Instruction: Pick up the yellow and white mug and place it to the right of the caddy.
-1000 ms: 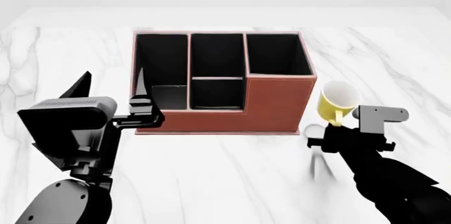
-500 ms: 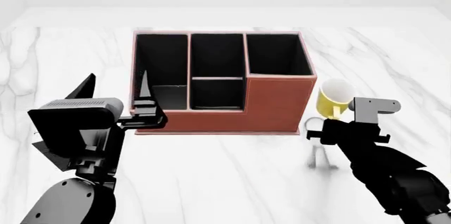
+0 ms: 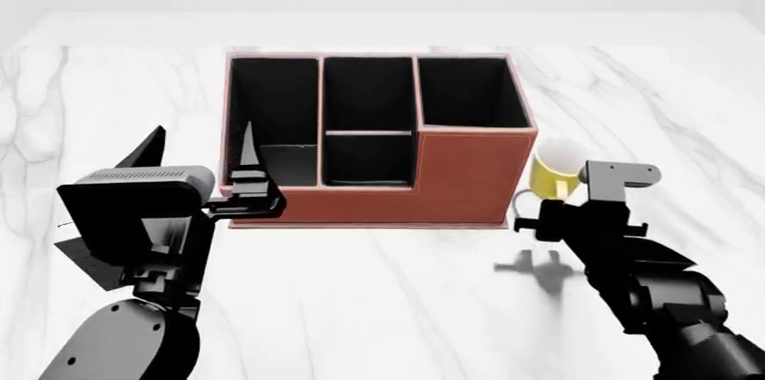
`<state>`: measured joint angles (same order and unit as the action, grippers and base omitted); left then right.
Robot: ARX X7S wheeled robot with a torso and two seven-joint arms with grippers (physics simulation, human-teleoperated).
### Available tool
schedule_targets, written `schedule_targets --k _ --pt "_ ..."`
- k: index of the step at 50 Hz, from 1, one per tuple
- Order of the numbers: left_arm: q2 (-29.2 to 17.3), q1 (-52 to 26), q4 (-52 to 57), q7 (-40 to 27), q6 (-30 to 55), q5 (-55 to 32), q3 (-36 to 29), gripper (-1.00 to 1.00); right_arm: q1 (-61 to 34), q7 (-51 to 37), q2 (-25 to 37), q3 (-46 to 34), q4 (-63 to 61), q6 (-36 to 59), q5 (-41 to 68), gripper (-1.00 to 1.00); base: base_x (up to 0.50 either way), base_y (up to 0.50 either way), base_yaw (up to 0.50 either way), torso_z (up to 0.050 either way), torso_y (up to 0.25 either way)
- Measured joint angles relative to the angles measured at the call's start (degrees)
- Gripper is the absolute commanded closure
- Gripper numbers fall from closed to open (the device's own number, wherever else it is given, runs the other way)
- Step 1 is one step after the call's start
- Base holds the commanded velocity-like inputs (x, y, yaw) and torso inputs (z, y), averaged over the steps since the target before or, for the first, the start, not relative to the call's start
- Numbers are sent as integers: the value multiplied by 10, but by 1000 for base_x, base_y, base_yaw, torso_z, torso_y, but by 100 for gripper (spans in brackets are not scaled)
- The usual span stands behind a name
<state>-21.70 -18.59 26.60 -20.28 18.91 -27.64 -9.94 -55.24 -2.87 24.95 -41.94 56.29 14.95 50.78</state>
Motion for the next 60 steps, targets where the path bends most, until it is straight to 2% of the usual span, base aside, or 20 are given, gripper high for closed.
schedule_targets --k 25,60 --pt "-2 0 -2 -2 -3 -1 -3 -100 -43 64 -61 -5 158 -49 -30 100 0 0 0 0 1" --pt "-9 -1 8 -8 1 -16 2 -100 -44 54 -74 3 178 -9 -59 100 0 0 0 0 0"
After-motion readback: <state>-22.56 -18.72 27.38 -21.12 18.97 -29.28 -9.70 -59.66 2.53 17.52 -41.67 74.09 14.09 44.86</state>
